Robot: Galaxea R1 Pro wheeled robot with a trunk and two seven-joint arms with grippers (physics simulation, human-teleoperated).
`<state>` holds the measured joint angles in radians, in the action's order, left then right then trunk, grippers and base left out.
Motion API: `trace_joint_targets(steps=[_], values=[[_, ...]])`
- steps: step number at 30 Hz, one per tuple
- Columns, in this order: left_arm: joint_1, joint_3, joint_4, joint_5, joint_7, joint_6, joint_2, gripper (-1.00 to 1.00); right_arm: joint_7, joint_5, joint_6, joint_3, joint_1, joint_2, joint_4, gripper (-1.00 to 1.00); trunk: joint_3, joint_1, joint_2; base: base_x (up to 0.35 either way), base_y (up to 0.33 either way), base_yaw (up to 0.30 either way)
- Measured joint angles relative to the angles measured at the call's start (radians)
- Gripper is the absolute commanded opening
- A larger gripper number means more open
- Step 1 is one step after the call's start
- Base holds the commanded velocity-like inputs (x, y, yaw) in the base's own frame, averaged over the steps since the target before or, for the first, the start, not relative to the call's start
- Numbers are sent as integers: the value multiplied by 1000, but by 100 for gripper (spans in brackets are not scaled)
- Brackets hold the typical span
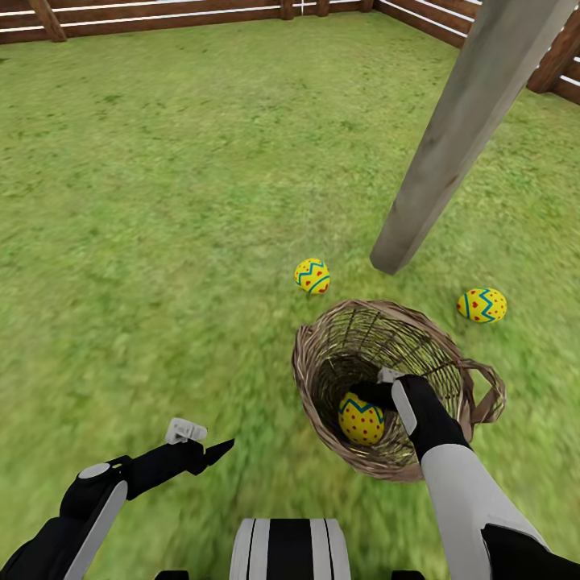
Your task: Take the three Easter eggs out of the wicker basket on the lawn in the garden, then place them on the lawn next to a single tree (choose any tree) so that all three eggs are next to the same tree and none are left in the basket.
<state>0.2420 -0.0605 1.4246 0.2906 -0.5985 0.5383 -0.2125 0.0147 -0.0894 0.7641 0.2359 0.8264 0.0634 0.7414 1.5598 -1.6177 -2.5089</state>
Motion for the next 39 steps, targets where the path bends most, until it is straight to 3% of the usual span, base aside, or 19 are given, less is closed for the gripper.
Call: trace_joint_targets(steps=[21,26,31,39], values=[[0,0,0,0,-3,0,0,100,-2,-4,16,-1,1,0,-3,100,4,0,0,0,0,0],[0,0,0,0,-1,0,0,100,-1,-4,91,-1,1,0,-4,100,4,0,0,0,0,0],[0,0,0,0,2,0,0,100,0,-17,101,-2,2,0,17,100,23,-3,-1,0,0,0],[0,0,0,0,0,0,0,100,0,-27,101,-3,3,0,34,100,35,-4,-2,0,0,0]])
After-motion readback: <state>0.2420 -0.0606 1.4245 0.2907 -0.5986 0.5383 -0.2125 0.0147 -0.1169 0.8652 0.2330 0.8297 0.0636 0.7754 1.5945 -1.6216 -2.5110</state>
